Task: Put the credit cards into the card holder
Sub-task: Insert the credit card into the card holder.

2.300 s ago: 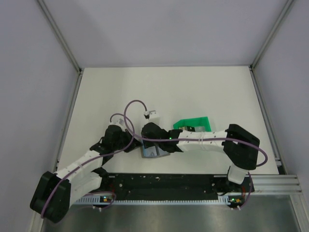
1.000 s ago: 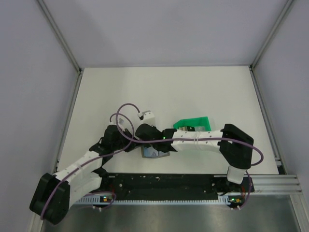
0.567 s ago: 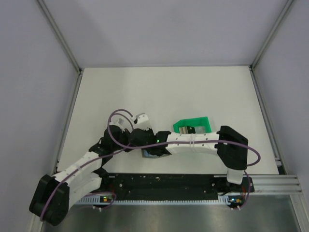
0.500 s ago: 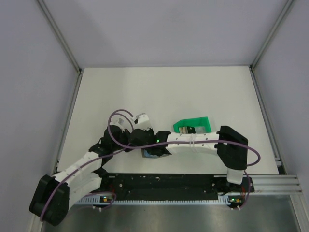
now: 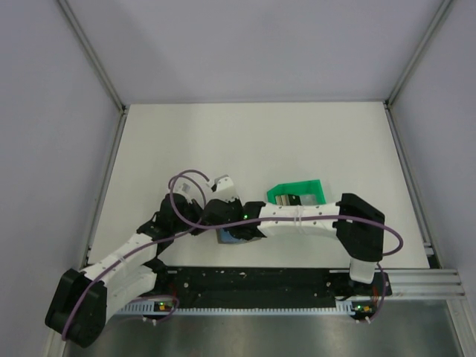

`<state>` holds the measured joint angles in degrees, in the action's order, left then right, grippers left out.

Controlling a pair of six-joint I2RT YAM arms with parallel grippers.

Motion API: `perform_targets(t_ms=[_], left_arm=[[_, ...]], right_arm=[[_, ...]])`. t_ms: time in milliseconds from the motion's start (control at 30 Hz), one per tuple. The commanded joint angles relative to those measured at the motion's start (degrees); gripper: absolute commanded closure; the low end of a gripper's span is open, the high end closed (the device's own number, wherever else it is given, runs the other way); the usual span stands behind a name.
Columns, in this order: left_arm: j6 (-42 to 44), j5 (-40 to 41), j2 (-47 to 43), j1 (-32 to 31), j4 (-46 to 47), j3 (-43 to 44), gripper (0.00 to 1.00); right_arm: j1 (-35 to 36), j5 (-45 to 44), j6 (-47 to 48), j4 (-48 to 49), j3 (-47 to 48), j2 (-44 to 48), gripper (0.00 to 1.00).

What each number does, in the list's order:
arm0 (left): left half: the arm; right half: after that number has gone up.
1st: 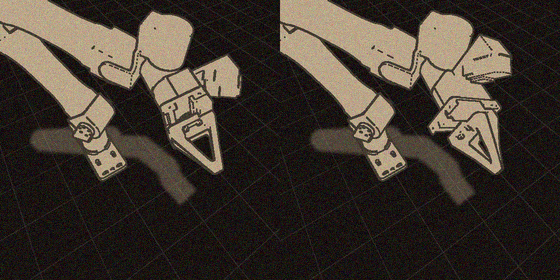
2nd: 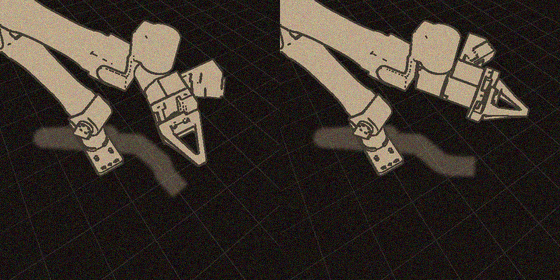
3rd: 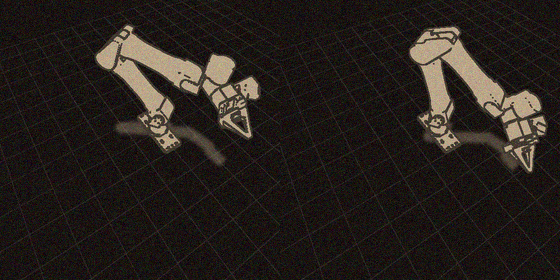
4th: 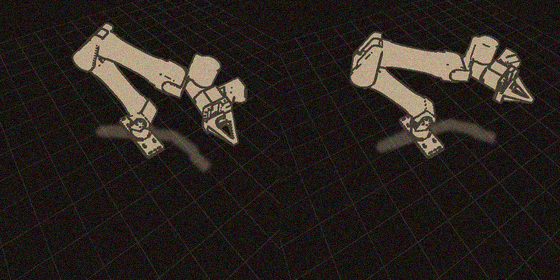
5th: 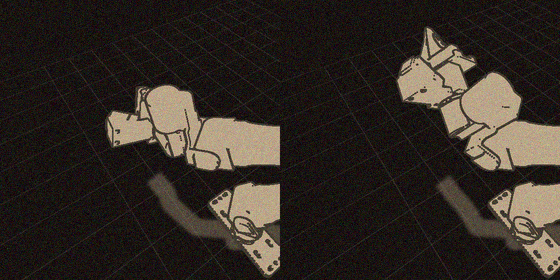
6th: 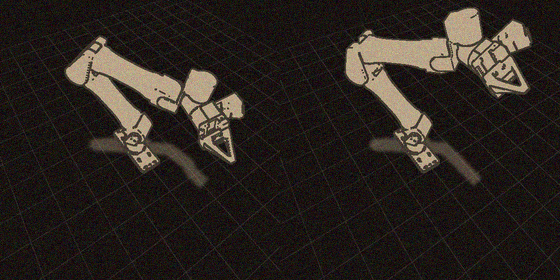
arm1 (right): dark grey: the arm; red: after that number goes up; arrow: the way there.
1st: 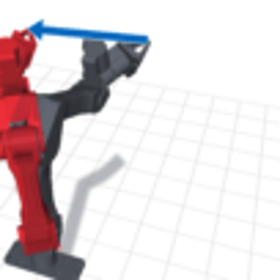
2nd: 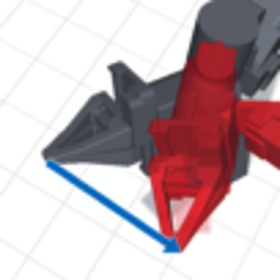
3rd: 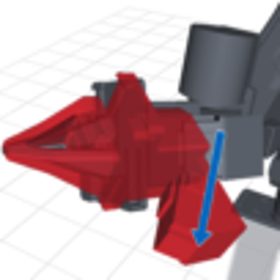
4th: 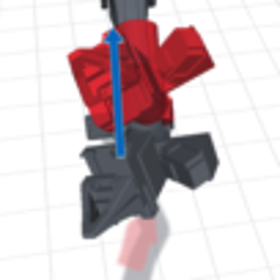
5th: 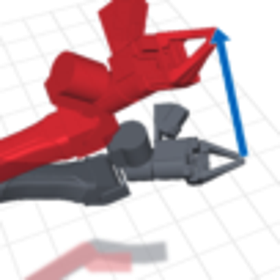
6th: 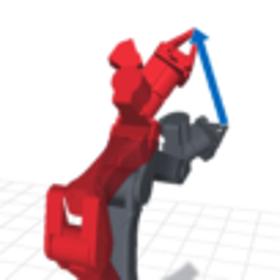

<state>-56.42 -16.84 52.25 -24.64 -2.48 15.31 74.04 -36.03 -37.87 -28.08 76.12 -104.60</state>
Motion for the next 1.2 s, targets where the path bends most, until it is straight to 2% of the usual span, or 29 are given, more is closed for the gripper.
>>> perform_targets(t_ms=[0, 200, 333, 600, 833, 933, 1167], left_arm=[[1.7, 0.8, -0.6, -0.1, -0.2, -0.4, 1.00], [2.2, 0.9, -0.2, -0.1, -0.3, -0.3, 1.00], [2.7, 0.8, 0.1, -0.1, -0.5, -0.3, 1.00], [3.5, 0.8, 1.7, -0.1, 0.7, -1.3, 1.00], [2.6, 1.3, 4.8, -0.1, 2.0, -1.9, 1.00], [2.0, 1.1, 6.1, -0.1, 4.2, -2.3, 1.00], [2.4, 3.2, 7.3, -0.1, 2.7, -2.0, 1.00]], right_arm=[[-1.7, 1.2, -1.9, -0.3, -2.0, 4.7, 1.00], [-4.3, 3.2, -3.5, 0.1, -5.7, 7.8, 1.00], [-7.8, 10.0, -3.0, 4.8, -10.8, 10.9, 1.00], [-13.7, 28.4, -4.7, 24.7, -24.8, 20.7, 1.00], [-17.2, 37.6, -7.6, 30.3, -28.6, 20.0, 1.00], [-18.3, 40.1, -8.4, 32.5, -30.1, 19.8, 1.00], [-19.8, 44.6, -9.2, 36.9, -31.8, 18.4, 1.00]])
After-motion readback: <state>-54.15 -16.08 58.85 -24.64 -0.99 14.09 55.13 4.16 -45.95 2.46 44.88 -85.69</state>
